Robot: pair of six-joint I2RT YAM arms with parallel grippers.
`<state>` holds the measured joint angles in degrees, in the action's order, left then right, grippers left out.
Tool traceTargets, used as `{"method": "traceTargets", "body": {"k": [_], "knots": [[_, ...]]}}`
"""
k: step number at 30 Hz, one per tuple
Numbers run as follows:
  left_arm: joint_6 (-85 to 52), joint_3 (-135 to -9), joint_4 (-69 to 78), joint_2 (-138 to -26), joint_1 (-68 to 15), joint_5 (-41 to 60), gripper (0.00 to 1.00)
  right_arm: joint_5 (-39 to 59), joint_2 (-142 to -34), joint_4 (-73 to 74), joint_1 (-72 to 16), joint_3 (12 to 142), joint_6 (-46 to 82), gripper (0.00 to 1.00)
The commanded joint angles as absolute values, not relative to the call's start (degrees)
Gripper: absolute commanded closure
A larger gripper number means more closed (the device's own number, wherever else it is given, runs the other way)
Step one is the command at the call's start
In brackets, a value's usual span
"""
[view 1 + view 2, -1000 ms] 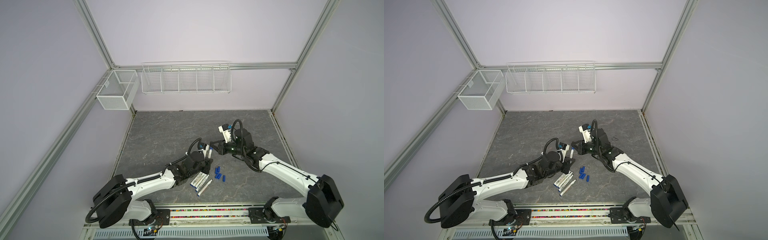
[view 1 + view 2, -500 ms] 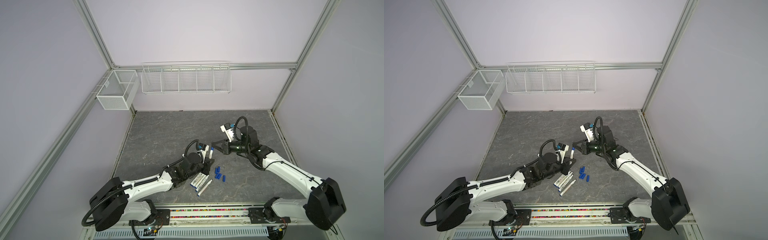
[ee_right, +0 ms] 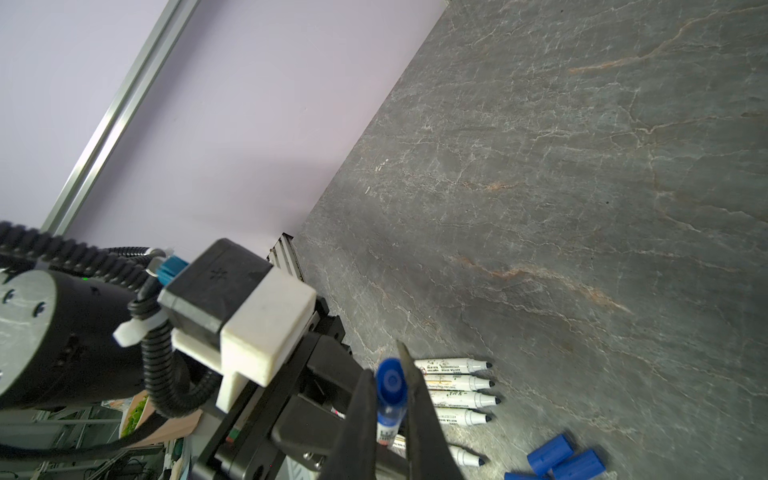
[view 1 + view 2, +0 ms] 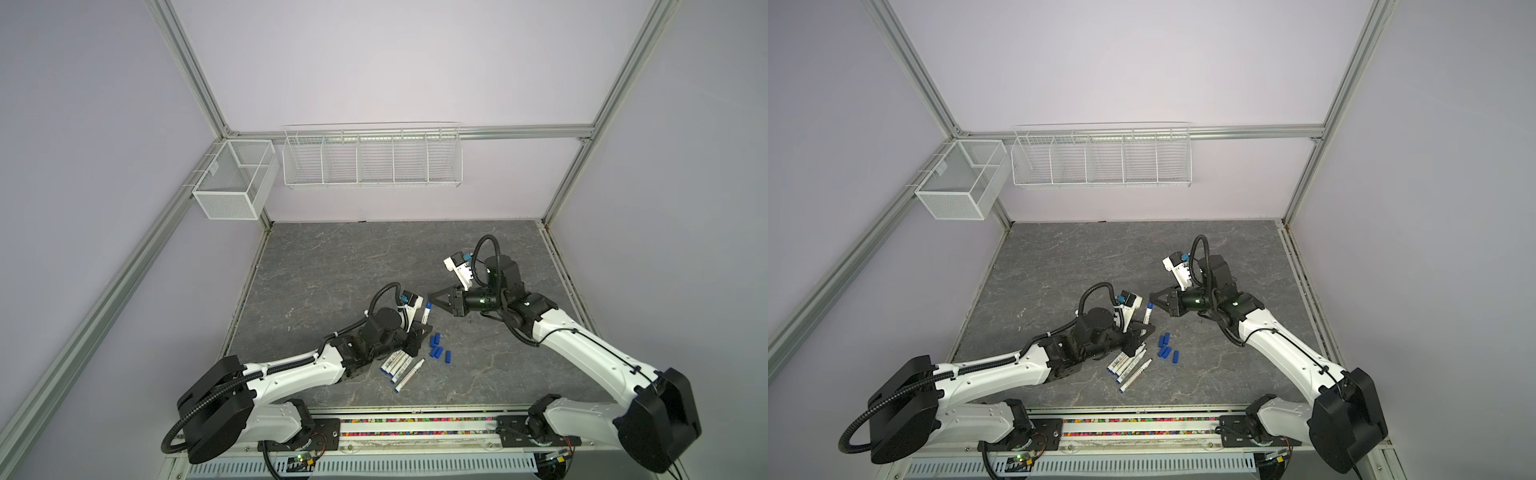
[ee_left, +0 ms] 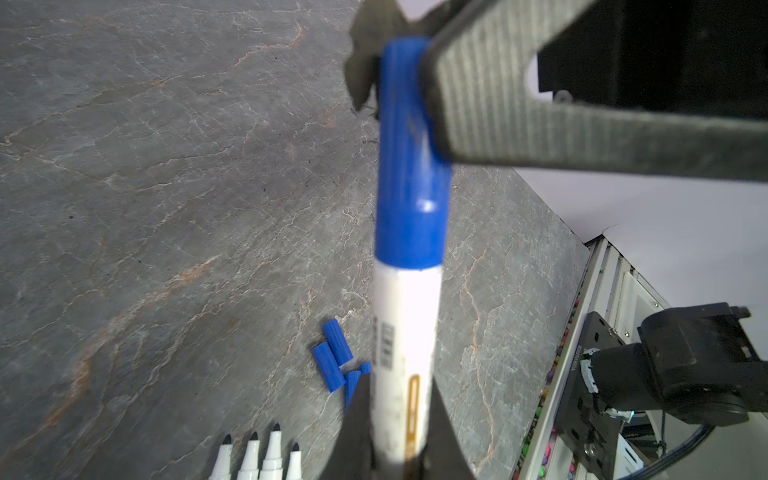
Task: Insert the pens into the pen caps
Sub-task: 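Press the blue cap down onto the marker tip with the right gripper, then open the right gripper and draw it back from the capped marker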
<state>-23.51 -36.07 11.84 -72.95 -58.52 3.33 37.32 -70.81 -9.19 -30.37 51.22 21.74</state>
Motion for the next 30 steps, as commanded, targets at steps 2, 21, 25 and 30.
{"method": "traceTargets", "body": {"k": [2, 21, 25, 30], "knots": [[-25.31, -37.22, 19.27, -71.87, -56.34, -5.49, 1.0, 41.68, -70.73, -27.41, -33.87, 50.01, 16.89, 0.9], [-18.2, -48.9, 20.38, -71.57, -54.76, -7.09, 1.0, 31.65, -83.7, -37.3, -40.7, 51.34, 12.4, 0.93], [-18.53, -47.76, 20.3, -70.48, -54.49, -7.21, 1.0, 29.59, -85.86, -36.84, -38.95, 50.83, 13.46, 0.93], [-19.95, -45.63, 20.39, -69.64, -54.5, -6.96, 1.0, 28.22, -85.48, -35.12, -33.63, 50.71, 15.39, 0.93]]}}
